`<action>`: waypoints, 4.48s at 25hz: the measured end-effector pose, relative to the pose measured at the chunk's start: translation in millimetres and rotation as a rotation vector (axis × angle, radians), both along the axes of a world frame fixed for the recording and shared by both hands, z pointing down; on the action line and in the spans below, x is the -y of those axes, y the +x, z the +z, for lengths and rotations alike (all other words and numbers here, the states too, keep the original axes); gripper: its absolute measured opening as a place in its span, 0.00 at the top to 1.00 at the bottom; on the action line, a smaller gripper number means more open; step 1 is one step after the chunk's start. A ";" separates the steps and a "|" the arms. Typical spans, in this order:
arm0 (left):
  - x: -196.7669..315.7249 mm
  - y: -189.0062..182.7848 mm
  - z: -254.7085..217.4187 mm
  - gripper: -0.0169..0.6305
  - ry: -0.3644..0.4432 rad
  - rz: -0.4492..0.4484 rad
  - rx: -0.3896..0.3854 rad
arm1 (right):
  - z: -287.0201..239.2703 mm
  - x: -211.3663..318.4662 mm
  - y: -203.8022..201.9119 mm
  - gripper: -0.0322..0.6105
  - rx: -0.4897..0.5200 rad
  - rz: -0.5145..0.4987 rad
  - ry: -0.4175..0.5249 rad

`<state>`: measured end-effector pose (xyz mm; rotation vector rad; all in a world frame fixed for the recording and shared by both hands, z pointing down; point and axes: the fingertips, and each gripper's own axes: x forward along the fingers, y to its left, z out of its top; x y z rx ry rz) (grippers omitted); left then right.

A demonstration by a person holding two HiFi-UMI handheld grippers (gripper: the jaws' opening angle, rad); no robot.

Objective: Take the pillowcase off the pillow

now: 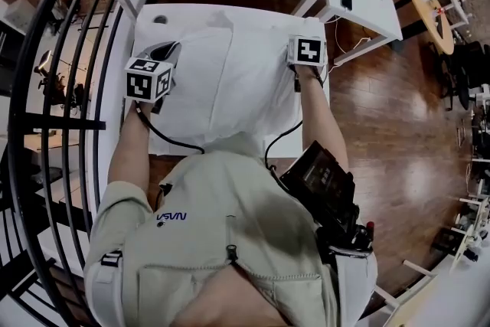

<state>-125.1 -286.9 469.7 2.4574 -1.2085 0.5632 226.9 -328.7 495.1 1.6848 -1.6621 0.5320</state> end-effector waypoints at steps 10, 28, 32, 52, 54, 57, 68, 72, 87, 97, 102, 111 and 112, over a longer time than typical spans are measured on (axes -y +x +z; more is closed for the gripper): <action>28.4 17.2 50.1 0.93 -0.040 0.019 0.020 | 31.5 -4.1 2.8 0.93 0.010 0.015 -0.008; -62.9 42.4 -14.5 0.63 0.221 0.100 -0.052 | -46.0 -115.1 -82.3 0.73 0.147 -0.107 0.367; -94.4 47.7 -6.2 0.63 0.206 0.067 -0.028 | -40.2 -146.9 -89.9 0.73 0.151 -0.127 0.378; -194.8 34.1 82.3 0.61 0.113 -0.106 0.232 | 58.6 -269.8 -142.2 0.70 0.156 -0.303 0.161; -192.4 32.7 93.9 0.60 0.092 -0.085 0.256 | 68.2 -267.1 -143.0 0.68 0.136 -0.282 0.139; -185.3 34.2 107.6 0.63 0.105 -0.046 0.300 | 82.7 -254.7 -145.1 0.68 0.107 -0.254 0.121; -141.2 23.7 38.2 0.94 0.291 -0.067 0.275 | 19.7 -242.5 -95.8 0.93 -0.057 -0.130 0.294; -124.1 15.4 11.1 0.94 0.310 -0.084 0.238 | 3.7 -240.3 -50.2 0.93 -0.051 -0.033 0.330; -171.3 15.4 99.7 0.93 0.085 -0.094 0.182 | 102.8 -278.1 2.6 0.93 0.044 0.105 0.096; -186.0 31.0 47.7 0.73 0.078 -0.039 0.090 | 40.0 -289.8 -20.6 0.76 0.208 -0.022 0.176; -178.9 62.5 27.7 0.66 0.083 -0.031 0.095 | -0.1 -265.0 -30.6 0.76 0.232 -0.130 0.278; -113.1 77.5 -3.1 0.62 0.165 -0.092 0.155 | -38.3 -186.6 -29.1 0.76 0.200 -0.265 0.358; -104.6 75.8 -5.9 0.62 0.172 -0.093 0.160 | -42.3 -176.9 -30.8 0.76 0.197 -0.269 0.361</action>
